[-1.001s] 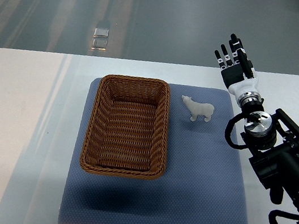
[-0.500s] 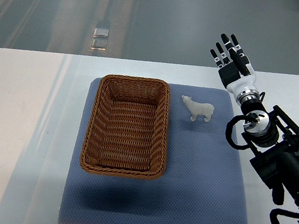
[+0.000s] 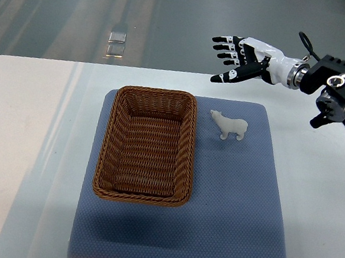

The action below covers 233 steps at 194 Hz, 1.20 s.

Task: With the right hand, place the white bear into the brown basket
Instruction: 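Swing the right hand over the white bear figurine, fingers pointing down, then close the right hand's fingers around the white bear figurine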

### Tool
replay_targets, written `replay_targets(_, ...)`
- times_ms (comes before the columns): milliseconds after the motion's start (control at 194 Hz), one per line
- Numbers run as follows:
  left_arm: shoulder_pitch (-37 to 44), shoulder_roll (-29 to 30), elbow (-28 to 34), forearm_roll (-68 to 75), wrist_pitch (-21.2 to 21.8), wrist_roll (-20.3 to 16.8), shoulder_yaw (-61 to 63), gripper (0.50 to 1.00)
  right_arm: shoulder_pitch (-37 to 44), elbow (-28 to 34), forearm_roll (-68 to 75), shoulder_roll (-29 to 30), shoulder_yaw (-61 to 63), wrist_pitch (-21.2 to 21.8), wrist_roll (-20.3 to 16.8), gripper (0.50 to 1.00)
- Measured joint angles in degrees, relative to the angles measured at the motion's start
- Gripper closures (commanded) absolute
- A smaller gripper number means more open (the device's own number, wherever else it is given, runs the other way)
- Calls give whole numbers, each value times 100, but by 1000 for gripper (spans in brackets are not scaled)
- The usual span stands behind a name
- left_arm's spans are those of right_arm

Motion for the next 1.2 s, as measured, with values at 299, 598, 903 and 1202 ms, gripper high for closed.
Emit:
replay_targets(299,-6,0,3,1,0,1,0,500,1248,428,-743,-313,-1528,387,-1204,572)
replay_targets(598,-7,0,0,10,-78,1,-5,500,844,427,-822,21,-1647,-471,-1250,576)
replay_targets(903,-8,0,1,0,-84,1,-1,500,392,400,-942,254,-1715,-983,-1251,615)
replay_targets(1202,-4,0,-2,0,-84,1,-9,500,96,305,-1309,372,-1737,-1162,-1205,668)
